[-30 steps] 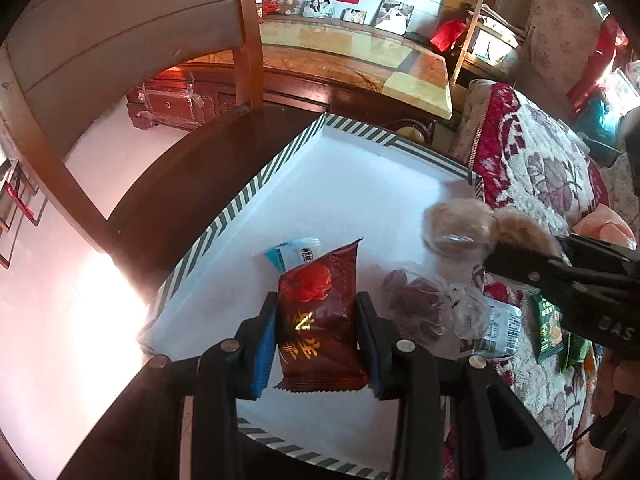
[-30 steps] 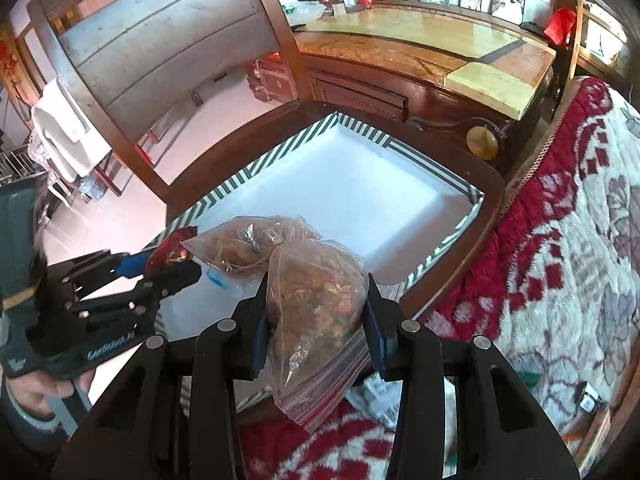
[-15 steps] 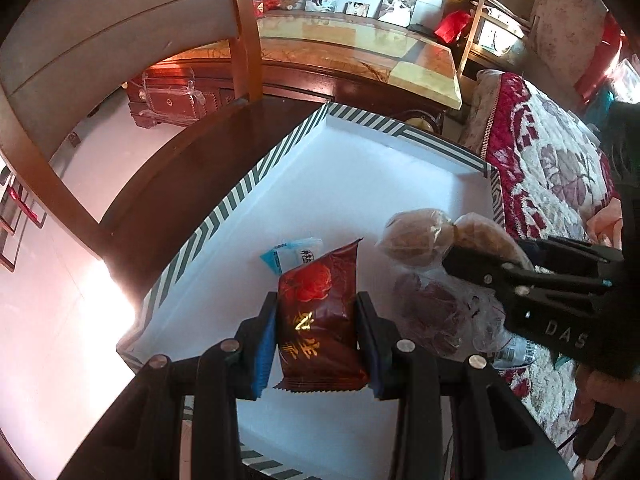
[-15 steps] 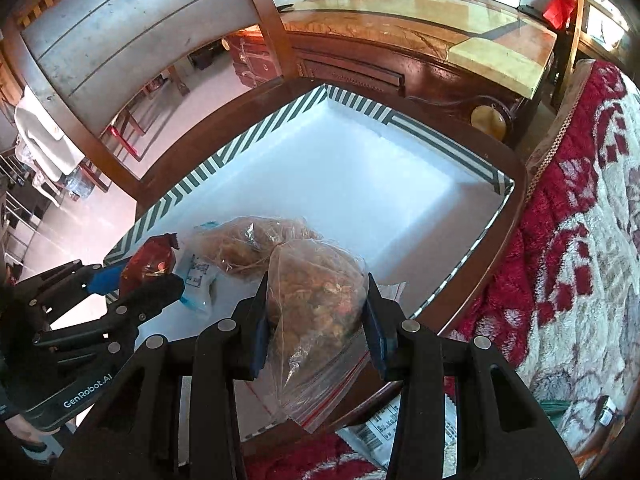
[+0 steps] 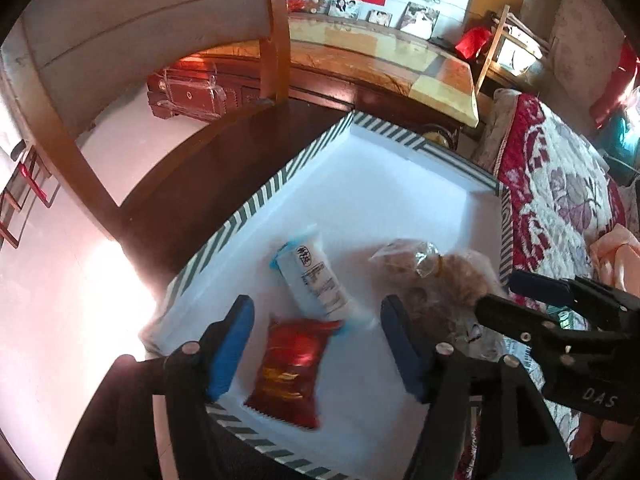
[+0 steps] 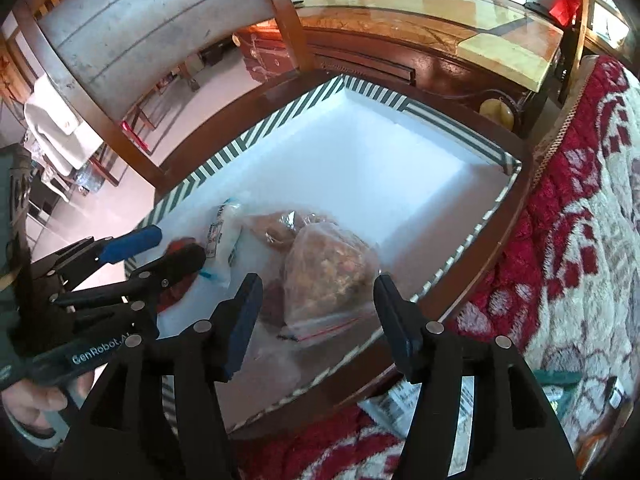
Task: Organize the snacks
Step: 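Carry both items into the white tray and open both grippers, then move both grippers back over the remaining snacks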
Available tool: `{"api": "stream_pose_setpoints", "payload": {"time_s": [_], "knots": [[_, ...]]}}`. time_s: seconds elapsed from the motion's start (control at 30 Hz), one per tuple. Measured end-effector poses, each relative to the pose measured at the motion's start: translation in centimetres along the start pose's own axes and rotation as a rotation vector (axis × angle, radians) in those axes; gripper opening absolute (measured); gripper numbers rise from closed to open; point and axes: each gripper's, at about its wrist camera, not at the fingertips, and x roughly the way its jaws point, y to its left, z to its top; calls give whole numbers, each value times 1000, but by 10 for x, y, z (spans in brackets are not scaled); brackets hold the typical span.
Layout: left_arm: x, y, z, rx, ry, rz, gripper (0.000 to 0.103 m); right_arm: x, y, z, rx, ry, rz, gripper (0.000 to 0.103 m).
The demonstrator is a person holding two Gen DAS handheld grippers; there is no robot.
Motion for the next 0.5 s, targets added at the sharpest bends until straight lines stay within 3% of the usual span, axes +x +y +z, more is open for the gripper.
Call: {"api": "stream_pose_setpoints", "payload": {"time_s": [0.5], "knots": [[-31, -49, -12, 80, -32, -63, 81, -72, -30, -54, 68, -102, -39, 58]]}}
